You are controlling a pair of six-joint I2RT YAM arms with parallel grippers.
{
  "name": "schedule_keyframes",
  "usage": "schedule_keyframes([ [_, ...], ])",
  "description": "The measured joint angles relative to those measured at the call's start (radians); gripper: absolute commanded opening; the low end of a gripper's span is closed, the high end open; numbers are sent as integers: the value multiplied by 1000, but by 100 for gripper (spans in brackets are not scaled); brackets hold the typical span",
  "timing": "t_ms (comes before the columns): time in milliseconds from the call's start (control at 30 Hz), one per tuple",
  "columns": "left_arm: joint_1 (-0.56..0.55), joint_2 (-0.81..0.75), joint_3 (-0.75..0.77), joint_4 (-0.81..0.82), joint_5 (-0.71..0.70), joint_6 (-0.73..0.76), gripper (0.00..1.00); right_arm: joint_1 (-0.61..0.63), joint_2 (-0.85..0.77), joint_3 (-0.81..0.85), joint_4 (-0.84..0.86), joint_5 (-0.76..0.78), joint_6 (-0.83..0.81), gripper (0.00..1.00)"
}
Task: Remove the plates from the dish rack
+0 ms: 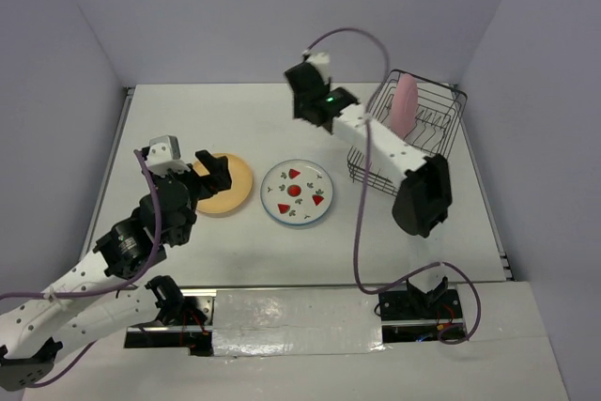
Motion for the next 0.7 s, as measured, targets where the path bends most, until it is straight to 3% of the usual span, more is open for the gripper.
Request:
schedule_keyframes([
  [133,-6,-18,-2,2,1,0,99,-172,-134,29,-56,186,-31,61],
  [267,-11,-30,-6,9,2,1,99,-296,-153,60,-93,331,-92,62],
  [700,-30,-33,-13,14,6,2,99,-323,59,145,-142,570,-238,66],
])
